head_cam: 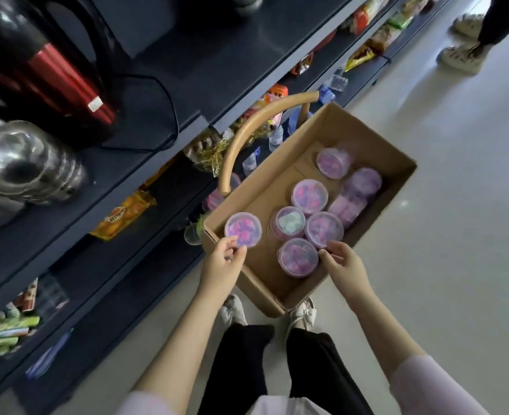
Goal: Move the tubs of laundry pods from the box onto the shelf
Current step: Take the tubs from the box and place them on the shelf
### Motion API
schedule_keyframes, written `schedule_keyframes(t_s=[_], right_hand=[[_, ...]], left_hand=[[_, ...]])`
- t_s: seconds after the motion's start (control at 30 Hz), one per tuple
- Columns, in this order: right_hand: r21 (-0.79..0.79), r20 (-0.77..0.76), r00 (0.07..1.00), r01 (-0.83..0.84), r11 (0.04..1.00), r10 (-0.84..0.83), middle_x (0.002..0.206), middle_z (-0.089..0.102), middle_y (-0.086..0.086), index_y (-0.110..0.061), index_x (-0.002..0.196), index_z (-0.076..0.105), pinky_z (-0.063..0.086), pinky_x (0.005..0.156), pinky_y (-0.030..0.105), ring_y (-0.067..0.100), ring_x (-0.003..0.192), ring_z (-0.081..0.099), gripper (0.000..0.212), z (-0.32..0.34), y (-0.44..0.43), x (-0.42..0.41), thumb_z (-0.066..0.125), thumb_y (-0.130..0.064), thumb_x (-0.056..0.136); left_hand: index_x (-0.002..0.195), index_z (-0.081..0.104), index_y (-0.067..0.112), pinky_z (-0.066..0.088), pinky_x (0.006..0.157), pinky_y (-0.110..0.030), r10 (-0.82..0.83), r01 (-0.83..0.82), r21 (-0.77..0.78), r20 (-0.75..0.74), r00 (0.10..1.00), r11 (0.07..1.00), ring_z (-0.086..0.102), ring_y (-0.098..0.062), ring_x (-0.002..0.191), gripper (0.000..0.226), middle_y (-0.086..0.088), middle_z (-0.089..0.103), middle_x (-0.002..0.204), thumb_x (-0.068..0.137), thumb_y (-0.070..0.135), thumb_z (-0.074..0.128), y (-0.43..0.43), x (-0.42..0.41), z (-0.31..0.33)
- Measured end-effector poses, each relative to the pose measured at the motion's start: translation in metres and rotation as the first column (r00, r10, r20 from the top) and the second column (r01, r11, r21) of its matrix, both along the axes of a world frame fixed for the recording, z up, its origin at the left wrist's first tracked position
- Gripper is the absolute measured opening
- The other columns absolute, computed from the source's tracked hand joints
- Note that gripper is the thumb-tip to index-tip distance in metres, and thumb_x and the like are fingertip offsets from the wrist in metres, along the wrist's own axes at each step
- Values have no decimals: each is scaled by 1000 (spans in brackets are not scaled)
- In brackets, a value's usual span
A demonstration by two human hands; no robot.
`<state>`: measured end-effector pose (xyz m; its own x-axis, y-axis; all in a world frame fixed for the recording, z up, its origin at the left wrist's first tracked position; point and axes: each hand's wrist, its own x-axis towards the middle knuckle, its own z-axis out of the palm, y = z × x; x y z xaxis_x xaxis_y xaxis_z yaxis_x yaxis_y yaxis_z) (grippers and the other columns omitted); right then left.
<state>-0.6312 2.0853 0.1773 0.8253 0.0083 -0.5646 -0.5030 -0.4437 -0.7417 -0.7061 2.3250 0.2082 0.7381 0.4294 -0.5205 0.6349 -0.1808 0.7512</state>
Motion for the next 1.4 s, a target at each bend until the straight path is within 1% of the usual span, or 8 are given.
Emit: schedule_keyframes(t_s=[0.23, 0.5, 0.67, 0.8, 1.03, 1.2, 1.3, 1.4], right_hand=[[-80, -216, 960, 167, 983, -180, 145, 48, 6, -12, 146, 38, 38, 108, 36, 24, 131, 47, 69, -96, 35, 29, 67, -37, 89], [-151, -335, 890, 273, 950, -309, 149, 43, 12, -8, 151, 28, 37, 112, 43, 26, 135, 44, 85, -147, 50, 32, 73, -33, 84], [-225, -308, 900, 245, 943, -307, 140, 47, 16, 0, 148, 34, 39, 109, 38, 28, 128, 48, 82, -154, 59, 31, 75, -30, 83], [-203, -348, 893, 226, 953, -285, 115, 66, 22, 4, 110, 65, 50, 84, 33, 26, 96, 64, 41, -161, 69, 26, 78, -24, 82], [-175, -428, 881, 134, 975, -198, 100, 60, 1, -16, 118, 53, 50, 80, 30, 15, 87, 59, 52, -178, 70, 15, 82, -23, 76], [-139, -407, 907, 57, 989, -110, 81, 73, -1, -23, 104, 74, 61, 60, 30, 14, 71, 71, 28, -158, 62, 27, 81, -29, 77], [-126, -321, 931, 142, 982, -176, 85, 74, 1, -34, 89, 73, 62, 65, 37, 17, 75, 72, 15, -125, 42, 40, 81, -34, 77], [-48, -232, 939, 251, 967, -255, 88, 75, 4, -25, 103, 74, 62, 63, 35, 19, 78, 74, 29, -82, 24, 52, 80, -34, 77]], left_hand=[[139, 41, 13, 42, 104, -36, 56, -63, -36, -178, 982, 997, 49, -18, 123, 61, -2, 49, 137, 89, 38, 65, 31, 82, -105], [147, 28, 13, 43, 104, -46, 62, -103, -67, -454, 889, 992, 48, -29, 126, 91, -9, 46, 143, 78, 54, 70, 58, 116, -181], [140, 40, 10, 47, 99, -42, 81, -107, -28, -482, 872, 994, 55, -29, 118, 84, -9, 55, 133, 75, 51, 75, 62, 119, -196], [125, 51, 14, 46, 83, -29, 6, -63, -105, -475, 880, 992, 57, -22, 98, 53, -8, 61, 122, 82, 37, 74, 59, 121, -204], [111, 56, 7, 51, 94, -49, -18, -69, -144, -530, 848, 987, 62, -32, 105, 34, -17, 64, 114, 85, 20, 72, 63, 120, -216], [85, 44, 14, 57, 82, -52, 45, -123, -133, -481, 876, 983, 58, -20, 75, 28, -3, 53, 87, 85, 11, 71, 59, 123, -199], [92, 43, 11, 59, 78, -45, 38, -124, -192, -400, 916, 973, 59, -21, 87, 25, -5, 50, 96, 89, 10, 68, 48, 118, -171], [103, 44, 8, 59, 73, -35, 124, -214, -240, -343, 931, 947, 62, -24, 104, 28, -12, 53, 114, 89, 14, 68, 40, 107, -134]])
